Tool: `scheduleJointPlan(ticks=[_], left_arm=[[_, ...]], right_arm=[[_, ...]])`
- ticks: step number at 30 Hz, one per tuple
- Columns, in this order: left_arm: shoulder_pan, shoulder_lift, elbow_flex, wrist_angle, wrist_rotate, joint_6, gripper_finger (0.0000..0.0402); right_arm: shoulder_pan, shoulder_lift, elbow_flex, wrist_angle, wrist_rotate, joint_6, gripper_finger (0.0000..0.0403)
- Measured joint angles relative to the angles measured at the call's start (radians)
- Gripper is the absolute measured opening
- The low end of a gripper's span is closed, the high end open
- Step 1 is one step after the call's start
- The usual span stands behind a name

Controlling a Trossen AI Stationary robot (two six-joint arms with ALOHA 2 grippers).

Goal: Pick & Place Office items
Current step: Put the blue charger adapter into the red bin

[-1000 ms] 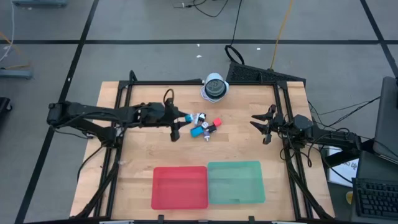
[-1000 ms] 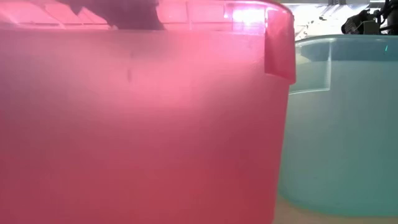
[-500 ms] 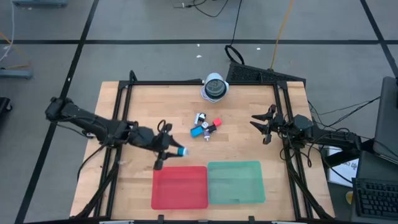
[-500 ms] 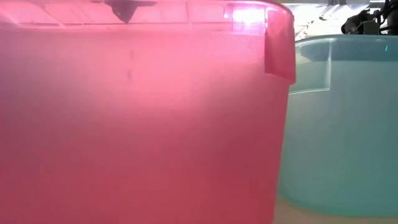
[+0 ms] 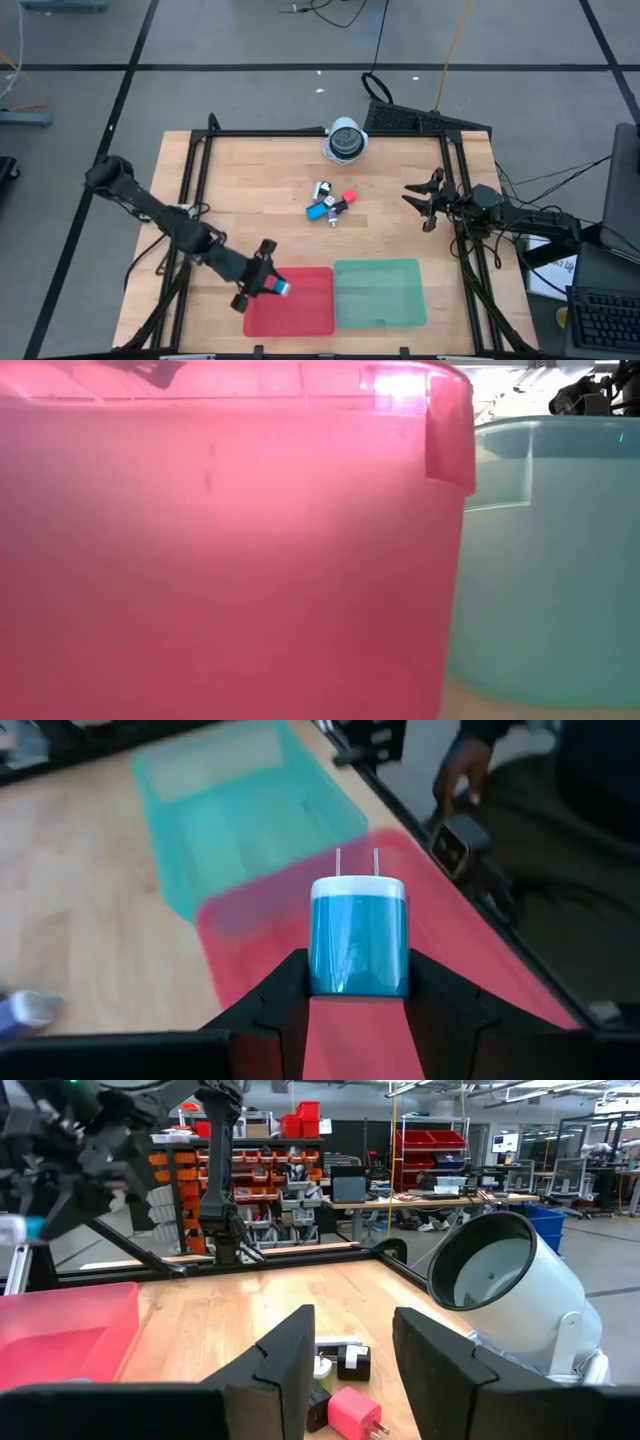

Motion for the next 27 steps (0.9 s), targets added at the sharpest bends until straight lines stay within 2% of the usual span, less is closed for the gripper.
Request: scheduleJointPlan(ticks=[7, 13, 27], left_arm=[[-0.032, 0.099, 0.000, -0.069, -0.002, -0.117, 0.0141], [-0.050, 0.179, 0.000, -0.123, 0.026, -0.209, 0.0132], [-0.084, 0.207, 0.000, -0.135, 0.053, -0.308, 0.0133]], right_arm=[[0.000, 0.000, 0.000, 0.000, 0.000, 0.000, 0.0126], [0.000, 0.000, 0.000, 0.000, 0.000, 0.000, 0.0126], [0.000, 0.000, 0.000, 0.000, 0.000, 0.000, 0.0126]])
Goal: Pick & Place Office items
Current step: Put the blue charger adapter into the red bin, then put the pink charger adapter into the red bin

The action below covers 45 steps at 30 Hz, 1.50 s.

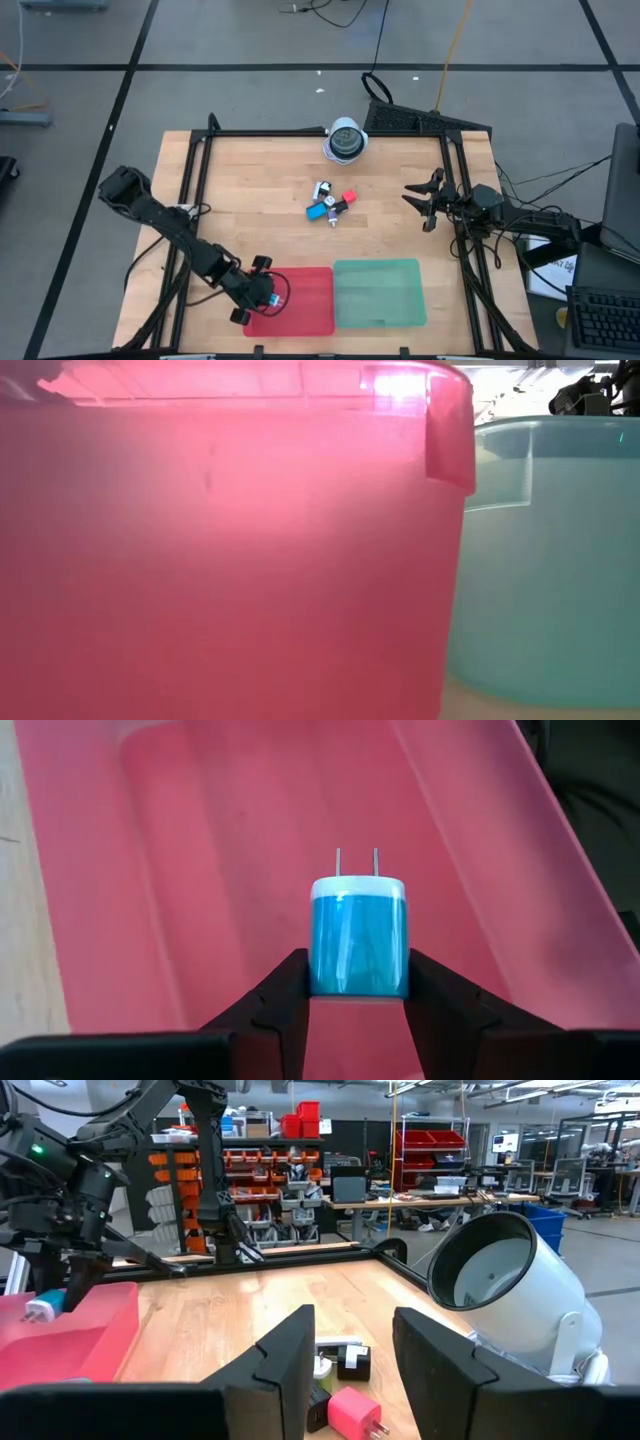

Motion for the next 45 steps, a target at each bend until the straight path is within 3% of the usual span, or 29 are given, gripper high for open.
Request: scheduleJointPlan(ticks=[7, 14, 22, 27, 33, 38, 45], left_arm=[[0.000, 0.000, 0.000, -0.001, 0.005, -0.013, 0.0151], [0.000, 0.000, 0.000, 0.007, 0.000, -0.069, 0.0138], [0.000, 0.000, 0.000, 0.003, -0.001, -0.125, 0.0189], [-0.002, -0.001, -0.004, -0.027, -0.006, -0.158, 0.0195], [0.003, -0.016, -0.006, -0.020, -0.009, -0.134, 0.0176], [0.021, -0.115, -0.003, -0.007, -0.025, -0.129, 0.0147], [0.067, -0.287, -0.003, 0.143, -0.179, -0.114, 0.0117]], right_arm=[[0.000, 0.000, 0.000, 0.000, 0.000, 0.000, 0.0126], [0.000, 0.000, 0.000, 0.000, 0.000, 0.000, 0.0126], [0.000, 0.000, 0.000, 0.000, 0.000, 0.000, 0.0126], [0.000, 0.000, 0.000, 0.000, 0.000, 0.000, 0.0126], [0.000, 0.000, 0.000, 0.000, 0.000, 0.000, 0.0126], [0.000, 0.000, 0.000, 0.000, 0.000, 0.000, 0.0126], [0.000, 0.000, 0.000, 0.000, 0.000, 0.000, 0.0126]])
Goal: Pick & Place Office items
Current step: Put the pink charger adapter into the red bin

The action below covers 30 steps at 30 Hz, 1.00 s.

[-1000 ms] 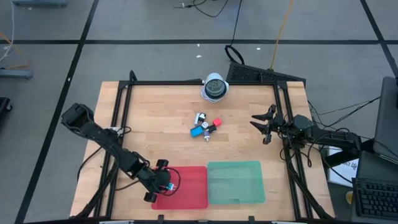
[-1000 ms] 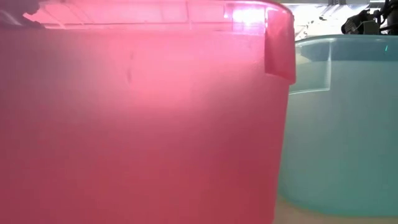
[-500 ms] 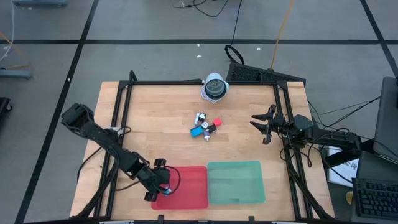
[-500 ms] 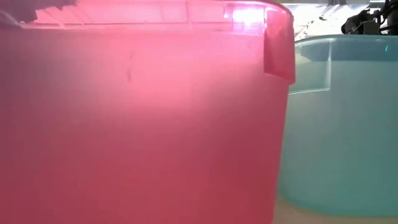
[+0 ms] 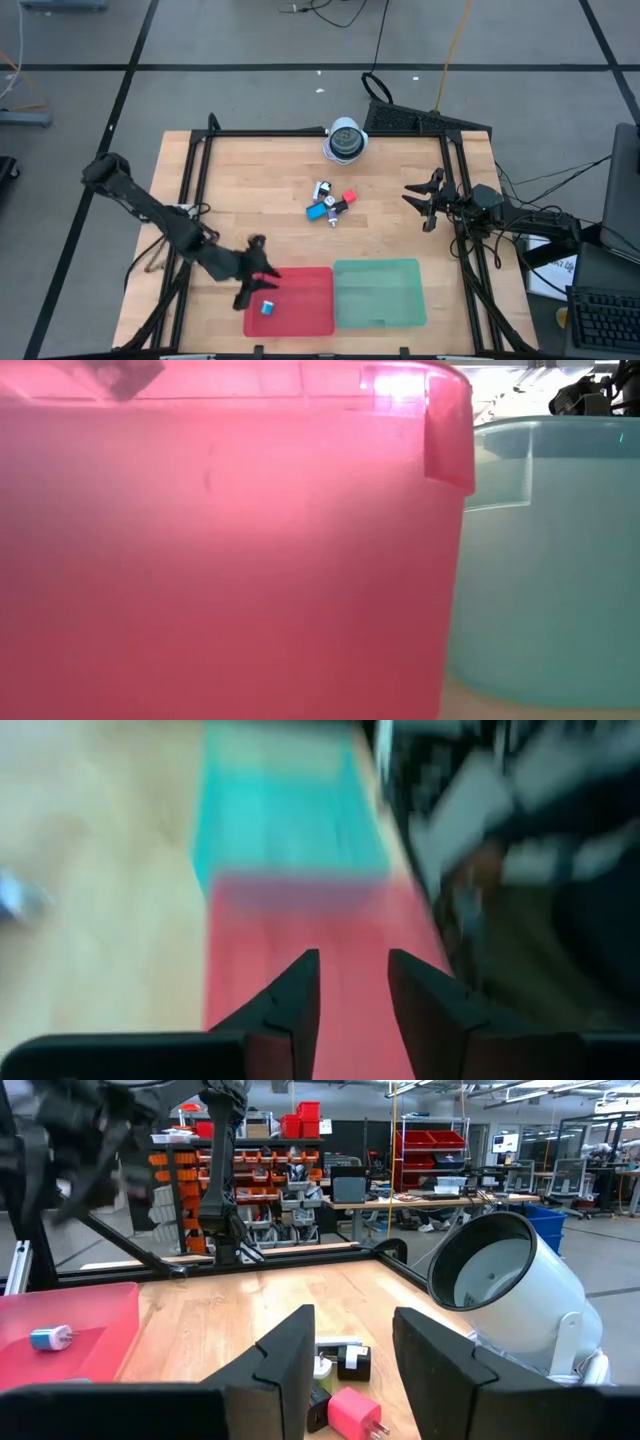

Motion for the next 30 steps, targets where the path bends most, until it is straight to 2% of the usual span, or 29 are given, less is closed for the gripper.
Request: scheduleJointPlan(ticks=[4, 9, 17, 21, 26, 30], left_arm=[[0.048, -0.070, 0.001, 0.138, -0.137, 0.067, 0.0107], [0.106, -0.132, 0.001, 0.150, -0.189, 0.243, 0.0102], [0.254, -0.147, -0.029, 0.170, -0.092, 0.369, 0.0101], [0.365, -0.146, -0.121, 0.216, -0.046, 0.373, 0.0101], [0.471, -0.179, -0.272, 0.392, 0.020, 0.418, 0.0101], [0.535, -0.210, -0.395, 0.514, 0.028, 0.431, 0.0101]], right_arm=[[0.000, 0.000, 0.000, 0.000, 0.000, 0.000, 0.0126], [0.000, 0.000, 0.000, 0.000, 0.000, 0.000, 0.0126], [0.000, 0.000, 0.000, 0.000, 0.000, 0.000, 0.0126], [0.000, 0.000, 0.000, 0.000, 0.000, 0.000, 0.0126], [0.000, 0.000, 0.000, 0.000, 0.000, 0.000, 0.0126], [0.000, 0.000, 0.000, 0.000, 0.000, 0.000, 0.0126]])
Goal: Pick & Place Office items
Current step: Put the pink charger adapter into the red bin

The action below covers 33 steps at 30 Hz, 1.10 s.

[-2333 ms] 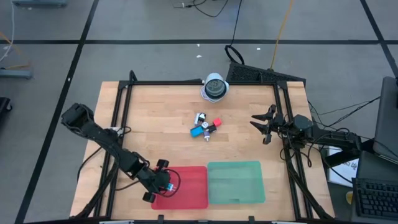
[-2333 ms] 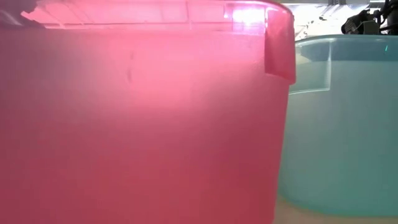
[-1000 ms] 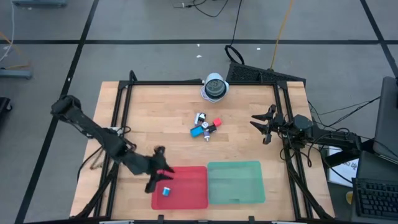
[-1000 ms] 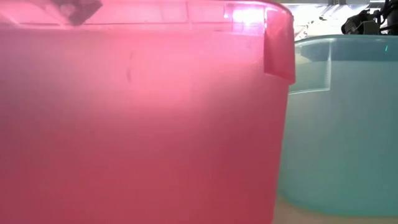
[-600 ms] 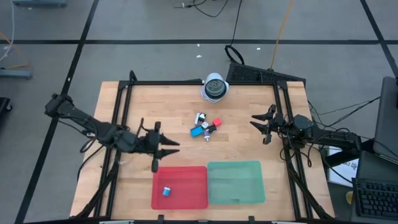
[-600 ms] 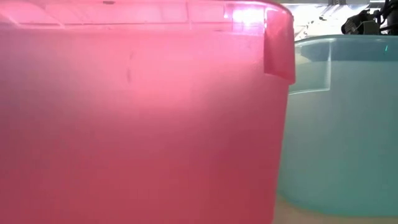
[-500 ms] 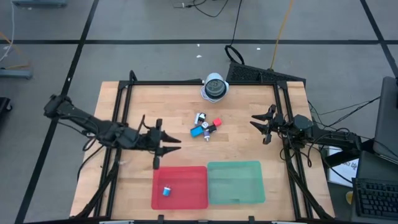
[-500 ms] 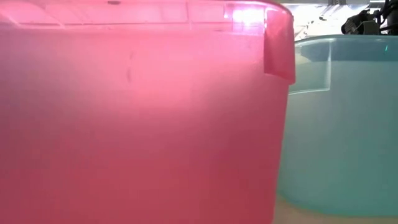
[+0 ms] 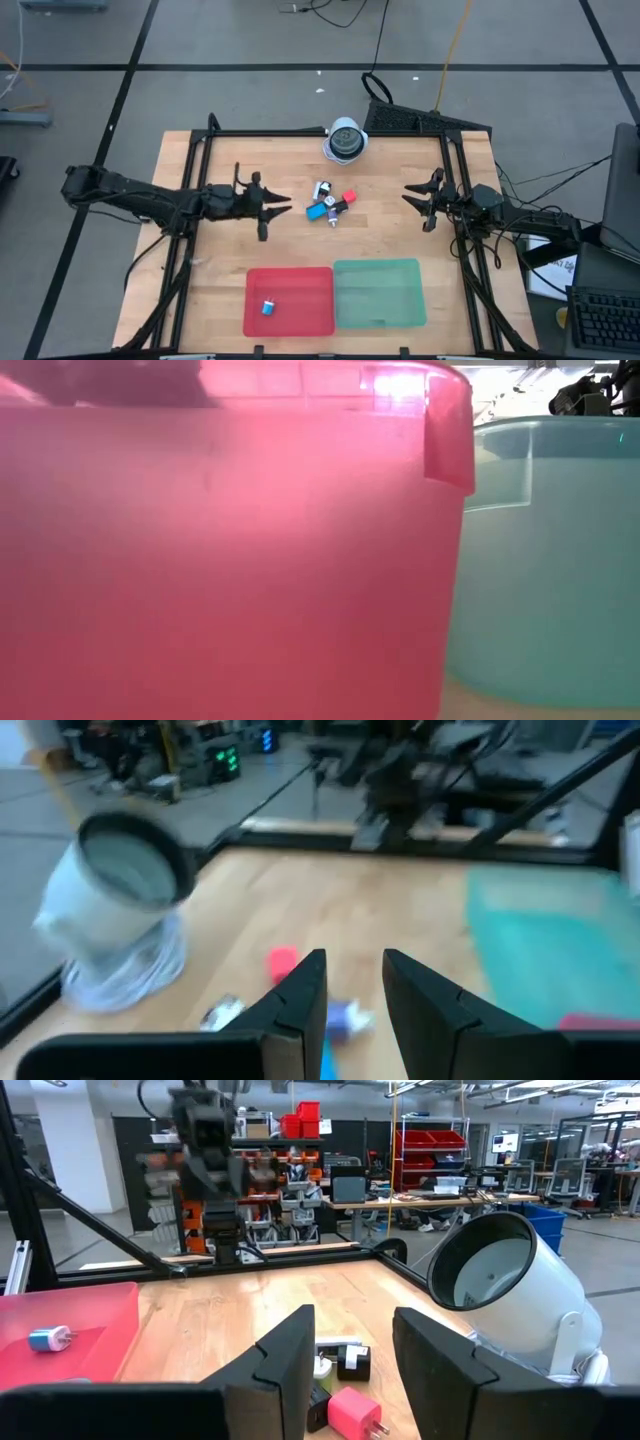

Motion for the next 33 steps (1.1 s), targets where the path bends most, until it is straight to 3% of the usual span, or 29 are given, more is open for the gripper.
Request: scheduleJointPlan(ticks=[5, 18, 24, 33], left_arm=[[0.060, -0.124, -0.112, 0.072, -0.013, -0.001, 0.0101], [0.160, -0.410, -0.299, 0.034, -0.006, -0.046, 0.0101], [0.162, -0.461, -0.366, 0.069, -0.006, -0.073, 0.0101], [0.163, -0.459, -0.431, 0.076, -0.034, -0.103, 0.0101]], right_arm=[[0.000, 0.000, 0.000, 0.000, 0.000, 0.000, 0.0126], [0.000, 0.000, 0.000, 0.000, 0.000, 0.000, 0.0126], [0.000, 0.000, 0.000, 0.042, 0.000, 0.012, 0.0126], [0.000, 0.000, 0.000, 0.152, 0.000, 0.163, 0.0126]])
